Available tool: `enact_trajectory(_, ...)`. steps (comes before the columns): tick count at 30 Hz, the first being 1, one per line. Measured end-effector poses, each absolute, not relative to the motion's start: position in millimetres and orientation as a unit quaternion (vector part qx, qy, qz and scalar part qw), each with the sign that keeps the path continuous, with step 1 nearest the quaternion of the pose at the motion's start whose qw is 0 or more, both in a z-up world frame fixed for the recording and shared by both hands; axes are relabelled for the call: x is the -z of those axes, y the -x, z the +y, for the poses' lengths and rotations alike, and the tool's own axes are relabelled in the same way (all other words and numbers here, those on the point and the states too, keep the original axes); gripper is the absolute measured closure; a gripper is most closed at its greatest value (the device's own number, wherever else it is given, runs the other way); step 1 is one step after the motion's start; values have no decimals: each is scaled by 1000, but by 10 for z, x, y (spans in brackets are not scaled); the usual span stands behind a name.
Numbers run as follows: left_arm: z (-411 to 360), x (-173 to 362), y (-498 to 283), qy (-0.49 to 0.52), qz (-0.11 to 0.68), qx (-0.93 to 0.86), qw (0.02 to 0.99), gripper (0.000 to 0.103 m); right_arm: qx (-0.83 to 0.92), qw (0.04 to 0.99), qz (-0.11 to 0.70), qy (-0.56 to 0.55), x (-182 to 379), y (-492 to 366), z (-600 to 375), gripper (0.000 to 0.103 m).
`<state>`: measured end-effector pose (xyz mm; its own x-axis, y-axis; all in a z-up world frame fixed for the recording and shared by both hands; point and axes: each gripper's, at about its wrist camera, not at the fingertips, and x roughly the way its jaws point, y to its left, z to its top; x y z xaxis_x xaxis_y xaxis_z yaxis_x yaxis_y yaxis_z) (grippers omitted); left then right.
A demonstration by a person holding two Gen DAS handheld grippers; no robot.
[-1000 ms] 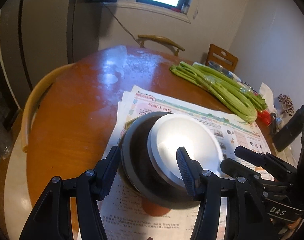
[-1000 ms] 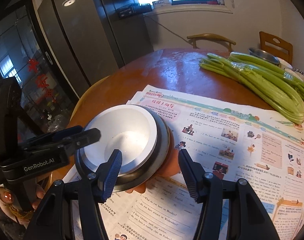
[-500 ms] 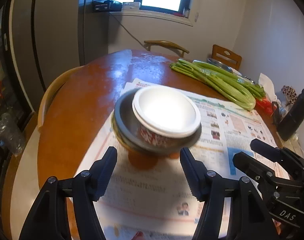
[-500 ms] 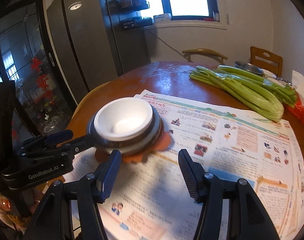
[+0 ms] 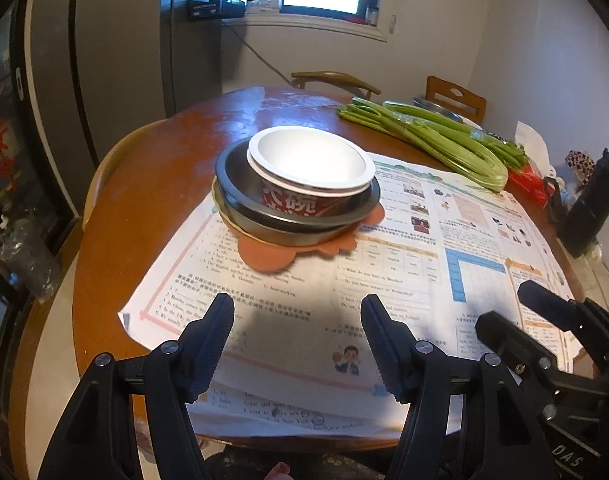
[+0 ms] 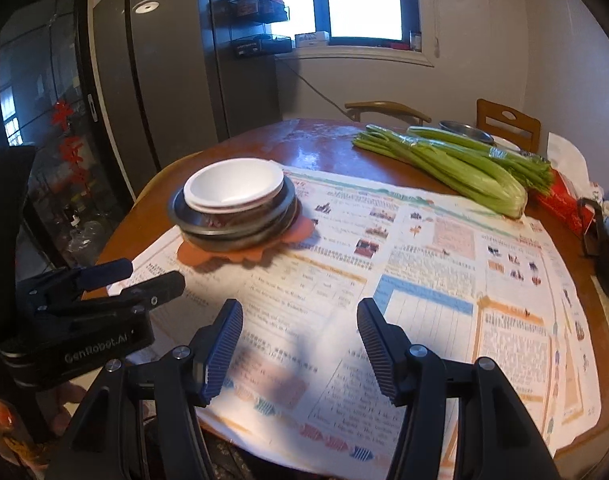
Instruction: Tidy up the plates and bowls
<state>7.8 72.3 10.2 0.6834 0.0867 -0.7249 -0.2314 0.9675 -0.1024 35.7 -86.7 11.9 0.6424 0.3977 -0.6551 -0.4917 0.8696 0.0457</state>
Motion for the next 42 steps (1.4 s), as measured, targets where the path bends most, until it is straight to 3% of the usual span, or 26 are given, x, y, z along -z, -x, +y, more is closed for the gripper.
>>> enact_trajectory(42,552,7,154,73,395,-53,914,35,-217,909,351,58,-85,67,-1023,44)
